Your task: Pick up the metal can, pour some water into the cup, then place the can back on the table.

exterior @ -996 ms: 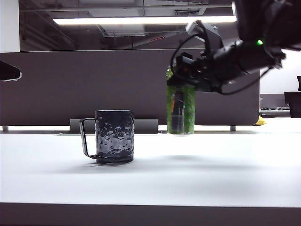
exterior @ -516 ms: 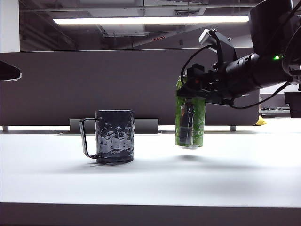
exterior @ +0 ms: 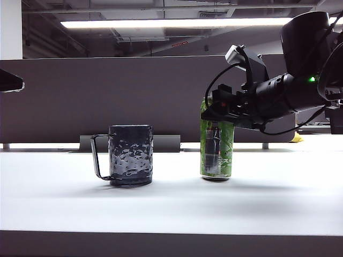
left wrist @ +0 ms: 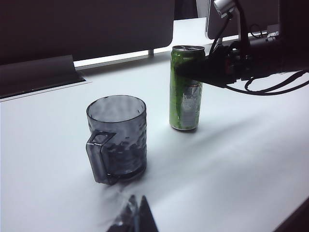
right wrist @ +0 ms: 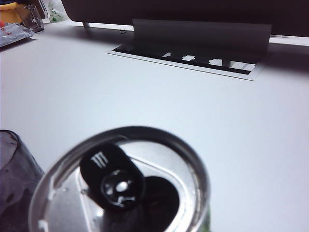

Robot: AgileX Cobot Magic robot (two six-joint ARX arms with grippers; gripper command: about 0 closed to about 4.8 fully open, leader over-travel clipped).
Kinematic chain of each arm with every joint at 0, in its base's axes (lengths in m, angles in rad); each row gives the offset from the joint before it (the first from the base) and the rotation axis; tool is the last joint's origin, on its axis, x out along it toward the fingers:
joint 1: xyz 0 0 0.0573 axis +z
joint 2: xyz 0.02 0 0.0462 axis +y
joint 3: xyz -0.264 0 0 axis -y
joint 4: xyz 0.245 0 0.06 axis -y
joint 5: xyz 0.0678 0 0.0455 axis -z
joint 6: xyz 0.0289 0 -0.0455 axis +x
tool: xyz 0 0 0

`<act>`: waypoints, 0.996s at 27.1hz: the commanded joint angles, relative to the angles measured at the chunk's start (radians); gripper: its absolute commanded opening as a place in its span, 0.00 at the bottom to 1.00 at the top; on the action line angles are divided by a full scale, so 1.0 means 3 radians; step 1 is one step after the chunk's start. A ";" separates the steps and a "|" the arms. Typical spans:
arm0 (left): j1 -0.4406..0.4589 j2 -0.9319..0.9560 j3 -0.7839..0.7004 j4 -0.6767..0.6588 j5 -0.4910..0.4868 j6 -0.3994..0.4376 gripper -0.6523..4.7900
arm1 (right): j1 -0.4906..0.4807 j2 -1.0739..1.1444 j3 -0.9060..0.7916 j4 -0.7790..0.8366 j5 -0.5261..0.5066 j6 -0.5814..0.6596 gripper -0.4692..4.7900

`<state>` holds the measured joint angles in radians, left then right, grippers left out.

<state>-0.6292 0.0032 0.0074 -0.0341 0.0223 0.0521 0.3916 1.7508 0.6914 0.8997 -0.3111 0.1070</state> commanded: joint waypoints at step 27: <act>0.0006 0.0003 0.0004 0.0045 0.0001 0.0000 0.11 | 0.0003 -0.0015 0.0010 0.0150 -0.0019 -0.0247 0.70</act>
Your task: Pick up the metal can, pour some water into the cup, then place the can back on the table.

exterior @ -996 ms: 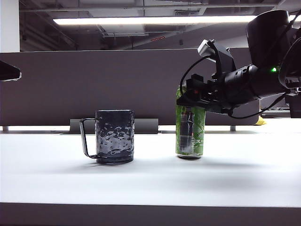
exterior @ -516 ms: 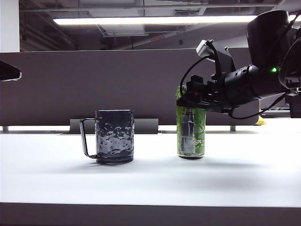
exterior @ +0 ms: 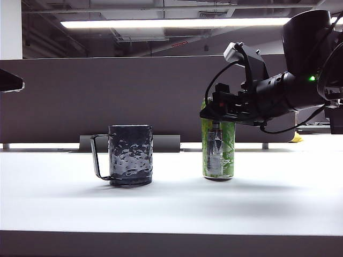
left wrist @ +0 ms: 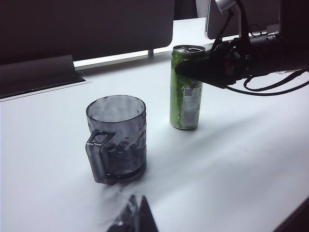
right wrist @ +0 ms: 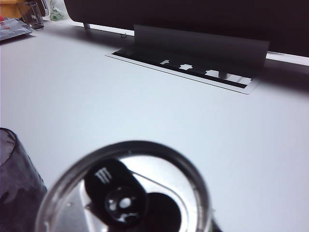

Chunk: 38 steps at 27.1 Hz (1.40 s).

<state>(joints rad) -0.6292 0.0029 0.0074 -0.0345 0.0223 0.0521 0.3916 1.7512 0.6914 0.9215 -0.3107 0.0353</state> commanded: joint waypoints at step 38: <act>0.1391 0.0004 0.0005 0.0045 0.0001 0.0000 0.11 | -0.0126 -0.1466 0.0017 0.0153 0.0251 0.0459 0.97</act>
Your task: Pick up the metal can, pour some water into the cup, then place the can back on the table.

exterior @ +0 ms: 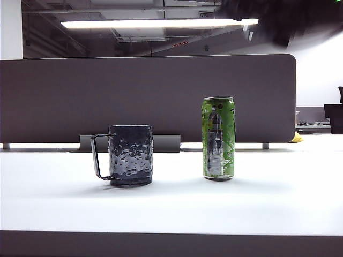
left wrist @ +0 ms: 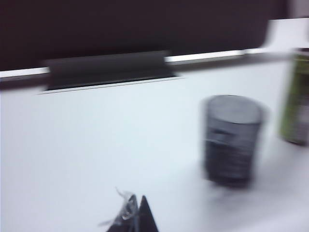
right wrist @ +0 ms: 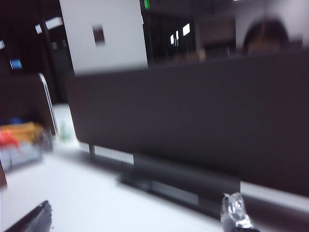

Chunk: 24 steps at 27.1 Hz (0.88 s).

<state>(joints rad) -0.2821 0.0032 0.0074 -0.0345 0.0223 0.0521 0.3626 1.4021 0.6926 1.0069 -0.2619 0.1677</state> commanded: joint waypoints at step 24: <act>0.1095 0.0004 0.0005 0.0046 0.0001 0.0000 0.11 | -0.1119 -0.3283 0.0006 -0.3541 0.0205 -0.0078 0.08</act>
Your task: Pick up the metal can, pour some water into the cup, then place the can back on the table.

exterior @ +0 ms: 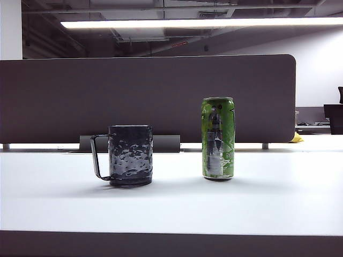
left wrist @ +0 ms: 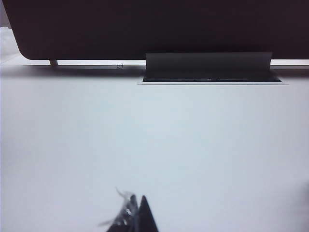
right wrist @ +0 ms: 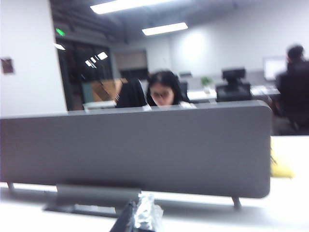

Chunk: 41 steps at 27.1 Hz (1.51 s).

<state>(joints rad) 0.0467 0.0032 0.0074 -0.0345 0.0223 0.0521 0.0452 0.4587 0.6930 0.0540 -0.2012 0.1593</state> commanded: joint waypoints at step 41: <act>-0.0003 0.0003 0.0004 0.0046 0.0001 0.0000 0.11 | -0.0478 -0.1273 -0.1078 -0.0910 0.0649 -0.0460 0.09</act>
<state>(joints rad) 0.0467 0.0032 0.0074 -0.0345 0.0223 0.0521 -0.0872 0.0803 0.3992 -0.2756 -0.0086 -0.0059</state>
